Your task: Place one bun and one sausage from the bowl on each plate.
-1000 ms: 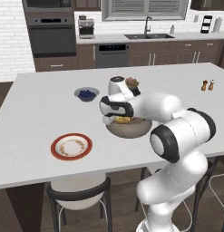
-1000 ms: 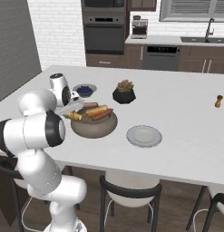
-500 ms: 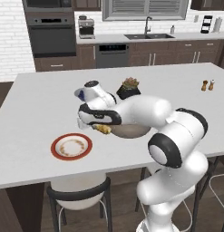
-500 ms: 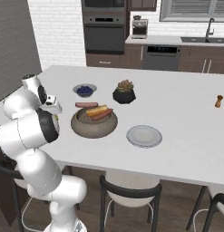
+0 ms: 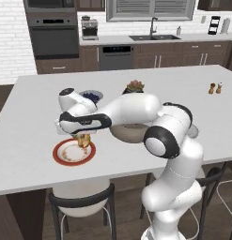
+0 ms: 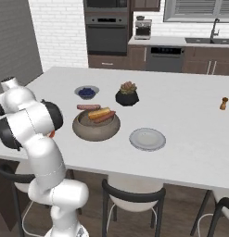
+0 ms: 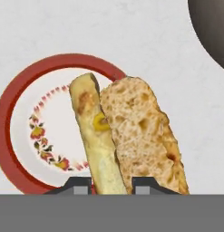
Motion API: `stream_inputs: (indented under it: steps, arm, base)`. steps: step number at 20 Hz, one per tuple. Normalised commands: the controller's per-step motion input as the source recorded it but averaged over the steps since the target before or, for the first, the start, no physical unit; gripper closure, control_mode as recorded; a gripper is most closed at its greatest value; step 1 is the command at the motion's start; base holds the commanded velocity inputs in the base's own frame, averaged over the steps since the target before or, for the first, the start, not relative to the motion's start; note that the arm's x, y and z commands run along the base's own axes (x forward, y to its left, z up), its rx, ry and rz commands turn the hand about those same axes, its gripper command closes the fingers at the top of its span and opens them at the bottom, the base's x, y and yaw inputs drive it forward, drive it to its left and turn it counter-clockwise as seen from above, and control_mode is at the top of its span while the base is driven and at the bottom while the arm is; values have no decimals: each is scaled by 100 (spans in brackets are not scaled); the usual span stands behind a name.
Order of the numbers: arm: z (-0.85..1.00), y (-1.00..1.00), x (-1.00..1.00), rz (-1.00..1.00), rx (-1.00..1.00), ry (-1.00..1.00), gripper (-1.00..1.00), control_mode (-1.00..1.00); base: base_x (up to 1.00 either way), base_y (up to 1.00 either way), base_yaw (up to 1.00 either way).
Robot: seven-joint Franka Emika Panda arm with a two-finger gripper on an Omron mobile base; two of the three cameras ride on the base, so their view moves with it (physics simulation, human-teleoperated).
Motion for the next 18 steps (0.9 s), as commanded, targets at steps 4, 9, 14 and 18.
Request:
stream_inputs:
  steps: [4,9,14,18]
  arm:
    - [-57,99,20,-20,18,0,100,-100]
    - [-67,56,19,-1,1,-2,100,-100]
    - [-4,-39,18,2,0,0,100,-100]
    - [-6,-16,4,4,1,0,100,-100]
  base:
    - [0,0,0]
    - [0,0,0]
    - [0,0,0]
    - [0,0,0]
